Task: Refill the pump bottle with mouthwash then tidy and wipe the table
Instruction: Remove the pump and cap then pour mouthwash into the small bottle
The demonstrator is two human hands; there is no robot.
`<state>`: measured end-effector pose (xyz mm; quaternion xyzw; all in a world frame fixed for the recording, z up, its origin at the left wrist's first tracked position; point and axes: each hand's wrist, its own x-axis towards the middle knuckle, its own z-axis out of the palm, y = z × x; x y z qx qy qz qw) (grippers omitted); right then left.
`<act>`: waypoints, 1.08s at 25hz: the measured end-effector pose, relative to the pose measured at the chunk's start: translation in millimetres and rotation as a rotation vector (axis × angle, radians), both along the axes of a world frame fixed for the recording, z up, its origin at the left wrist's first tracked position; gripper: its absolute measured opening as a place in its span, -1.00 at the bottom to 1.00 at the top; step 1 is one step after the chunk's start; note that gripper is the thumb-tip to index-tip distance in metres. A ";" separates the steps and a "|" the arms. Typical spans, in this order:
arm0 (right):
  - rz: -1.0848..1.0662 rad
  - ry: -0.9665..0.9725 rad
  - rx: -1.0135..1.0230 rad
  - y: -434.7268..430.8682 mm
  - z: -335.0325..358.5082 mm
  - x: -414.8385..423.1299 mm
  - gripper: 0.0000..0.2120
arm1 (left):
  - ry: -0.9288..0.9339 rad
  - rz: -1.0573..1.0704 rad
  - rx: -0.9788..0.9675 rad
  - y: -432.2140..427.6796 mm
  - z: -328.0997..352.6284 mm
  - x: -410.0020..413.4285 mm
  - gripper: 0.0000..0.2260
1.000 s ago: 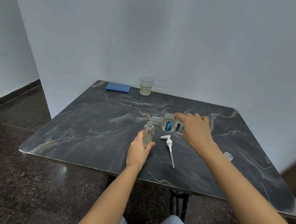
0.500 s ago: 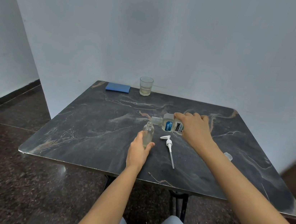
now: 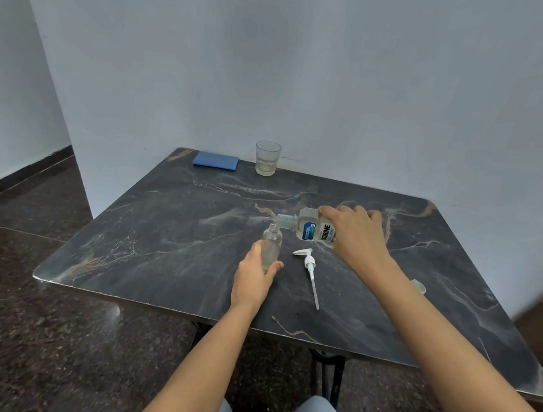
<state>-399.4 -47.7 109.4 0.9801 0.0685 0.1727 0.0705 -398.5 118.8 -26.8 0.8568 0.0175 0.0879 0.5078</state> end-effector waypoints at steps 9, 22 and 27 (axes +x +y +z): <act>-0.005 0.015 -0.017 1.6 3.8 -1.4 -0.47 | -0.005 -0.001 -0.012 0.0 0.3 0.0 -0.59; -0.003 0.004 -0.026 2.5 5.4 -1.5 -0.47 | -0.035 -0.010 -0.026 0.6 0.1 -0.9 -0.64; 0.002 0.003 -0.044 2.6 5.6 -0.4 -0.50 | -0.030 -0.010 -0.026 0.6 -1.0 0.2 -0.66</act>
